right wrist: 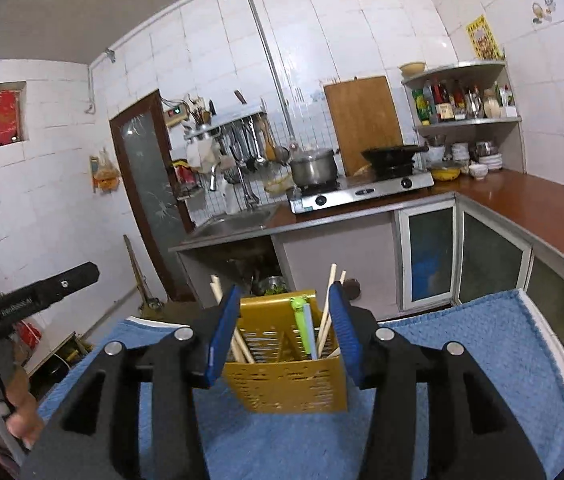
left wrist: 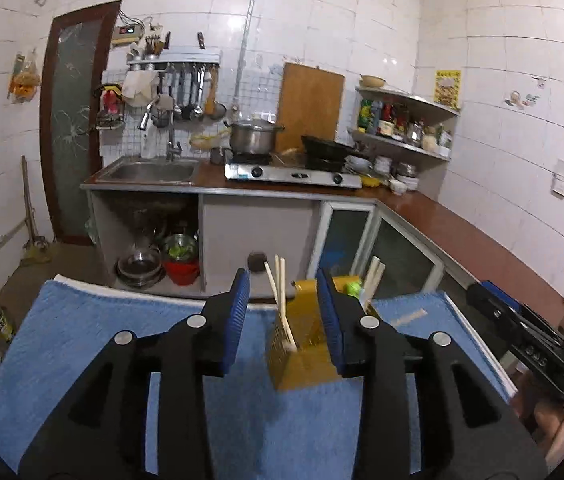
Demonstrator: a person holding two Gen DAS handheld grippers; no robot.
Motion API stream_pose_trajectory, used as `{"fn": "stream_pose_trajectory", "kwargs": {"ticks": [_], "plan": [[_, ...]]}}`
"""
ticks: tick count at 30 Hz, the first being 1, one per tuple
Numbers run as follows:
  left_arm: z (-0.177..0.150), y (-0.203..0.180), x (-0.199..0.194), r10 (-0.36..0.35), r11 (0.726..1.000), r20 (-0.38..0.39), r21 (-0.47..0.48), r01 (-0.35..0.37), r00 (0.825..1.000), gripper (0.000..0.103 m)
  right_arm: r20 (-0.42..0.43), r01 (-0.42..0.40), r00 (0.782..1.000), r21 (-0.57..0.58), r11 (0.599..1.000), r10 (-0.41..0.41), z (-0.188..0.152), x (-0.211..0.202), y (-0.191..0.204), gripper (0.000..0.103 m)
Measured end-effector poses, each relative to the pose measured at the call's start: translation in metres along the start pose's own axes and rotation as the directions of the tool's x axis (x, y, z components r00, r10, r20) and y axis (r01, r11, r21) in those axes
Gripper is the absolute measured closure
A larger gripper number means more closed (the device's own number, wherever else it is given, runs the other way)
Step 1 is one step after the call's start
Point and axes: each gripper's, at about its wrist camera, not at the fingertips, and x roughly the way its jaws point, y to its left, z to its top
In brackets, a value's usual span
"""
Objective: Organize utensils
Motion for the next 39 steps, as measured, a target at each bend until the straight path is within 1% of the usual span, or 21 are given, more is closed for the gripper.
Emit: {"fn": "stream_pose_trajectory", "kwargs": {"ticks": [1, 3, 5, 9, 11, 13, 15, 16, 17, 18, 20, 23, 26, 29, 30, 32, 33, 34, 36, 38, 39], "plan": [[0.003, -0.002, -0.020, 0.014, 1.000, -0.001, 0.011, -0.014, 1.000, 0.069, 0.003, -0.006, 1.000, -0.006, 1.000, 0.006, 0.002, -0.013, 0.005, 0.057], [0.004, -0.005, -0.044, 0.028, 0.999, -0.003, 0.030, -0.027, 1.000, 0.068, 0.011, -0.009, 1.000, -0.020, 1.000, 0.009, 0.006, -0.030, 0.012, 0.057], [0.004, -0.007, -0.078, 0.042, 0.998, -0.014, 0.041, -0.042, 0.999, 0.067, 0.014, -0.016, 1.000, -0.025, 1.000, 0.017, 0.009, -0.051, 0.020, 0.057], [0.002, -0.009, -0.139, 0.051, 0.998, -0.036, 0.031, -0.050, 0.998, 0.063, 0.011, -0.041, 0.999, -0.014, 0.999, 0.041, 0.012, -0.091, 0.033, 0.057], [0.000, -0.010, -0.163, 0.057, 0.998, -0.043, 0.018, -0.056, 0.997, 0.060, 0.005, -0.051, 0.999, -0.021, 0.998, 0.052, 0.009, -0.108, 0.042, 0.057], [-0.008, -0.012, -0.189, 0.091, 0.996, -0.037, 0.017, -0.090, 0.995, 0.056, -0.014, -0.054, 0.998, -0.031, 0.998, 0.054, 0.001, -0.122, 0.049, 0.057], [-0.017, -0.014, -0.206, 0.133, 0.991, -0.031, 0.030, -0.132, 0.991, 0.051, -0.030, -0.051, 0.998, -0.041, 0.998, 0.050, -0.007, -0.131, 0.053, 0.057], [-0.025, -0.014, -0.213, 0.163, 0.986, -0.047, 0.023, -0.162, 0.985, 0.049, -0.042, -0.050, 0.998, -0.045, 0.998, 0.049, -0.012, -0.136, 0.055, 0.057], [-0.033, -0.011, -0.218, 0.171, 0.985, -0.083, 0.007, -0.171, 0.982, 0.049, -0.059, -0.052, 0.997, -0.044, 0.998, 0.050, -0.018, -0.140, 0.056, 0.057], [-0.042, -0.007, -0.222, 0.147, 0.988, -0.125, -0.020, -0.150, 0.981, 0.049, -0.072, -0.054, 0.996, -0.042, 0.998, 0.051, -0.024, -0.146, 0.057, 0.057], [-0.059, -0.002, -0.224, 0.132, 0.989, -0.183, -0.043, -0.142, 0.974, 0.049, -0.089, -0.052, 0.995, -0.052, 0.997, 0.047, -0.036, -0.155, 0.060, 0.057], [-0.086, 0.007, -0.228, 0.149, 0.984, -0.221, -0.063, -0.167, 0.964, 0.049, -0.112, -0.057, 0.993, -0.066, 0.996, 0.050, -0.053, -0.168, 0.064, 0.057], [-0.117, 0.014, -0.225, 0.134, 0.982, -0.257, -0.095, -0.163, 0.957, 0.049, -0.140, -0.055, 0.989, -0.072, 0.996, 0.045, -0.073, -0.176, 0.065, 0.057], [-0.145, 0.009, -0.220, 0.167, 0.980, -0.225, -0.067, -0.186, 0.960, 0.049, -0.141, -0.032, 0.990, -0.095, 0.995, 0.019, -0.094, -0.185, 0.067, 0.057], [-0.158, 0.007, -0.217, 0.167, 0.981, -0.204, -0.060, -0.183, 0.965, 0.048, -0.138, -0.021, 0.990, -0.103, 0.994, 0.007, -0.102, -0.187, 0.067, 0.057], [-0.175, 0.005, -0.209, 0.172, 0.981, -0.197, -0.054, -0.186, 0.965, 0.044, -0.139, -0.005, 0.990, -0.110, 0.994, -0.010, -0.118, -0.189, 0.065, 0.057], [-0.182, 0.004, -0.205, 0.159, 0.983, -0.188, -0.061, -0.173, 0.969, 0.044, -0.135, 0.003, 0.991, -0.117, 0.993, -0.019, -0.125, -0.190, 0.066, 0.057], [-0.192, 0.003, -0.199, 0.142, 0.986, -0.166, -0.064, -0.154, 0.976, 0.041, -0.123, 0.029, 0.991, -0.139, 0.990, -0.046, -0.135, -0.190, 0.067, 0.057], [-0.206, -0.001, -0.188, 0.169, 0.983, -0.135, -0.049, -0.177, 0.976, 0.039, -0.112, 0.060, 0.991, -0.166, 0.984, -0.079, -0.149, -0.188, 0.068, 0.057], [-0.217, -0.005, -0.174, 0.169, 0.984, -0.099, -0.036, -0.173, 0.981, 0.036, -0.101, 0.080, 0.990, -0.166, 0.983, -0.098, -0.162, -0.184, 0.065, 0.057], [-0.224, -0.006, -0.167, 0.182, 0.982, -0.070, -0.030, -0.184, 0.981, 0.032, -0.092, 0.092, 0.990, -0.163, 0.982, -0.109, -0.168, -0.181, 0.063, 0.057]]}}
